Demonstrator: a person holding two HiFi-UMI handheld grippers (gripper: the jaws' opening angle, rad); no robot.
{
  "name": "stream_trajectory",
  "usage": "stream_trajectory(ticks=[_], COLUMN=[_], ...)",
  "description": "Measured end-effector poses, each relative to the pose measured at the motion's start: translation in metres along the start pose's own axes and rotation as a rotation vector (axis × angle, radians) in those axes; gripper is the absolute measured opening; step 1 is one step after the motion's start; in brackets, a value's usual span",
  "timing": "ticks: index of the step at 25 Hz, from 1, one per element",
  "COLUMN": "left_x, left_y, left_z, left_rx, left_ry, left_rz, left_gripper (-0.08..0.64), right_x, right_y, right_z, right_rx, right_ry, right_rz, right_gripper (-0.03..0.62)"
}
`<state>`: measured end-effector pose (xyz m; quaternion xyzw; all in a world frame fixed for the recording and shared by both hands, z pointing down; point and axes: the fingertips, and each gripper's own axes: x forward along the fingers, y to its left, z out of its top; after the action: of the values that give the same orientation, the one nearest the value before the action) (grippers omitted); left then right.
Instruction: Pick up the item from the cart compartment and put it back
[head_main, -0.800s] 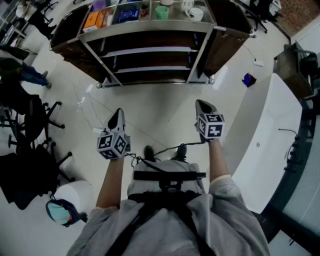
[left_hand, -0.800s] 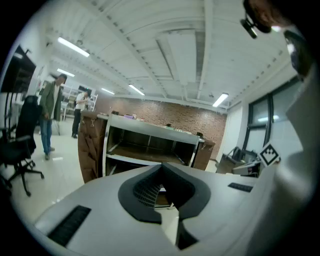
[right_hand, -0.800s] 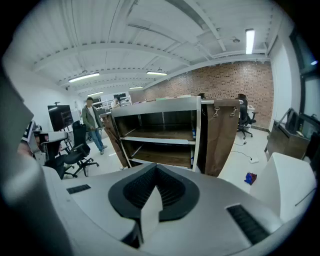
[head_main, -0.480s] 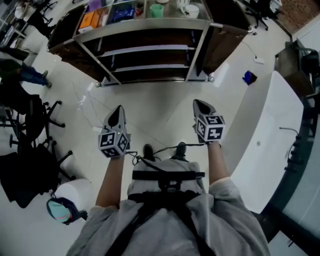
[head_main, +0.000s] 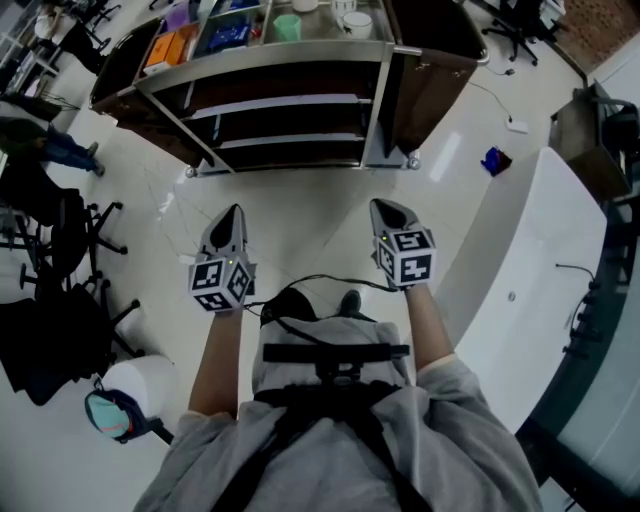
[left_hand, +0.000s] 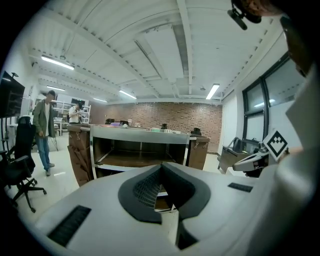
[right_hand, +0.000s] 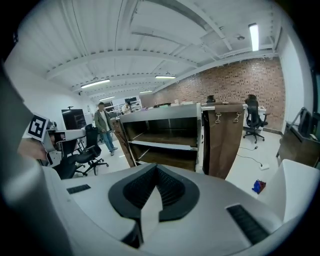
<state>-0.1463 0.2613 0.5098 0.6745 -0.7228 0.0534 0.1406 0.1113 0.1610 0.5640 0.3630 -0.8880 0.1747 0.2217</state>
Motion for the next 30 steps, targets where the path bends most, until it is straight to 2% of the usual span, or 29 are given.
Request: stream_trajectory(ticks=[8,18,25,30], left_x=[0.034,0.138,0.212,0.248], left_y=[-0.011,0.036,0.070,0.083], left_z=[0.025,0.050,0.086,0.110], left_rx=[0.033,0.043,0.055,0.042], left_ry=[-0.025,-0.013,-0.003,0.001], left_rz=[-0.017,-0.083,-0.177,-0.246], left_gripper=[0.002,0.002,0.002,0.002], right_x=[0.017,0.105,0.169,0.194], right_y=[-0.025,-0.044,-0.042,-0.038], right_z=[0.025,0.080,0.138,0.175], right_rx=[-0.009,0.004,0.017,0.021], right_ry=[-0.031,-0.041,-0.054,-0.056], right_rz=[0.007,-0.044,-0.072,-0.090], right_gripper=[0.009,0.009,0.009,0.009])
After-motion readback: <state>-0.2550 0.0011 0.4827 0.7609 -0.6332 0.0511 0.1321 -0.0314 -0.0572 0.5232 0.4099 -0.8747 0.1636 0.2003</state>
